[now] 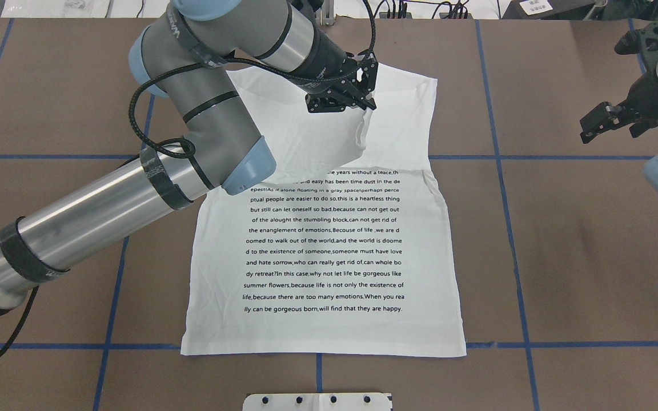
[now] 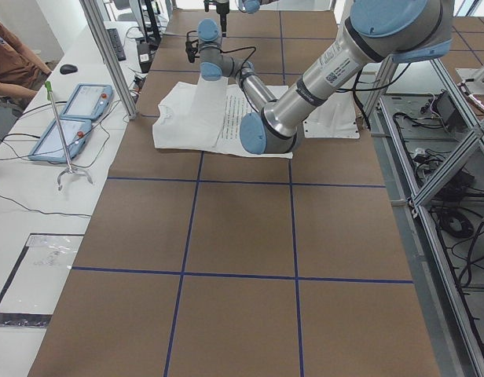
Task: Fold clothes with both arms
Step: 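Fold the held sleeve across the shirt body with the left gripper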
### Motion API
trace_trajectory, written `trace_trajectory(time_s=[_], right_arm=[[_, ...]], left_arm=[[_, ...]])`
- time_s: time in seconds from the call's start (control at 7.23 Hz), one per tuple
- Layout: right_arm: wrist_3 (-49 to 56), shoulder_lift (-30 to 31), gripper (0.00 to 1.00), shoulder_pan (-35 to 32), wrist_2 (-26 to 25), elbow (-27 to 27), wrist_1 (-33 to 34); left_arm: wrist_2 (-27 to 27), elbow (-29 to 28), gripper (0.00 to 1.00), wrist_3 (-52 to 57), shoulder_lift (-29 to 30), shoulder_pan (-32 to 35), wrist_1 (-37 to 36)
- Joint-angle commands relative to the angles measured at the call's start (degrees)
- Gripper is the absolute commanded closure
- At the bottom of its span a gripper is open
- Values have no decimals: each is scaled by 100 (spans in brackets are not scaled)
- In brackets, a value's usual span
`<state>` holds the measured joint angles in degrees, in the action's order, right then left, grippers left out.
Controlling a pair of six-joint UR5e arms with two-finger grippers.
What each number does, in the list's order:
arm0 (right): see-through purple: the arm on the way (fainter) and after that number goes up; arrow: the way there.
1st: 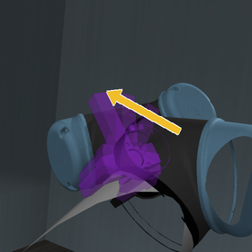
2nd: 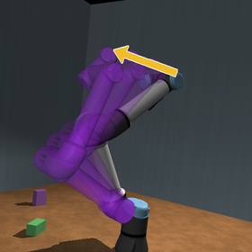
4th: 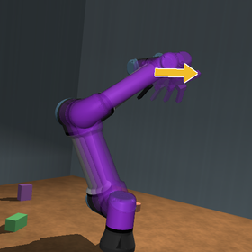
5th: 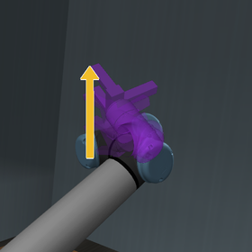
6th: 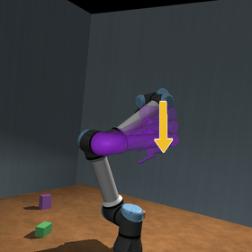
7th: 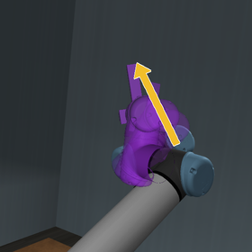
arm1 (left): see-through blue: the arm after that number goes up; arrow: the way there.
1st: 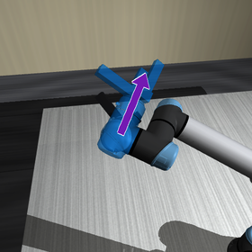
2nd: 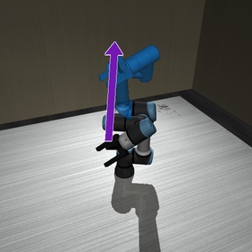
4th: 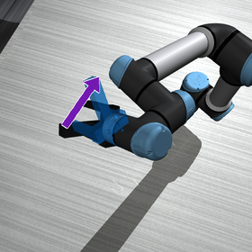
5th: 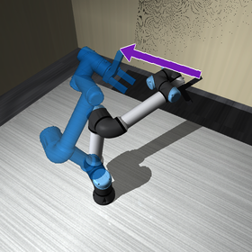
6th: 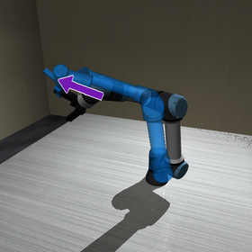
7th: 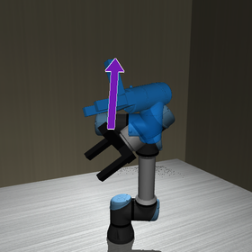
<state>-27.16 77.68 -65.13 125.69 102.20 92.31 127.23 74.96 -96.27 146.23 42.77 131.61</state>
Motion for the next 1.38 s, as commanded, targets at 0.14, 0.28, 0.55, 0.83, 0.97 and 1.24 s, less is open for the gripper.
trace_trajectory(time_s=[0.14,0.28,0.55,0.83,0.97,1.24], right_arm=[[-9,-34,0,0,0,-33,6],[-26,-34,0,9,8,-24,-2],[-35,-25,0,9,79,-51,-2],[-35,-43,0,9,79,-15,-11],[-35,-60,0,9,79,-15,-11],[-35,-61,0,9,157,11,-20]], left_arm=[[-758,-915,100,-5,306,-390,712],[-1188,-1591,100,-5,675,-601,1004],[-1726,-2124,100,3,871,-1101,1323],[-2062,-2152,0,12,942,-1437,1324],[-2062,-2135,0,12,942,-1438,1332],[-2062,-2126,0,56,916,-1429,1324]])
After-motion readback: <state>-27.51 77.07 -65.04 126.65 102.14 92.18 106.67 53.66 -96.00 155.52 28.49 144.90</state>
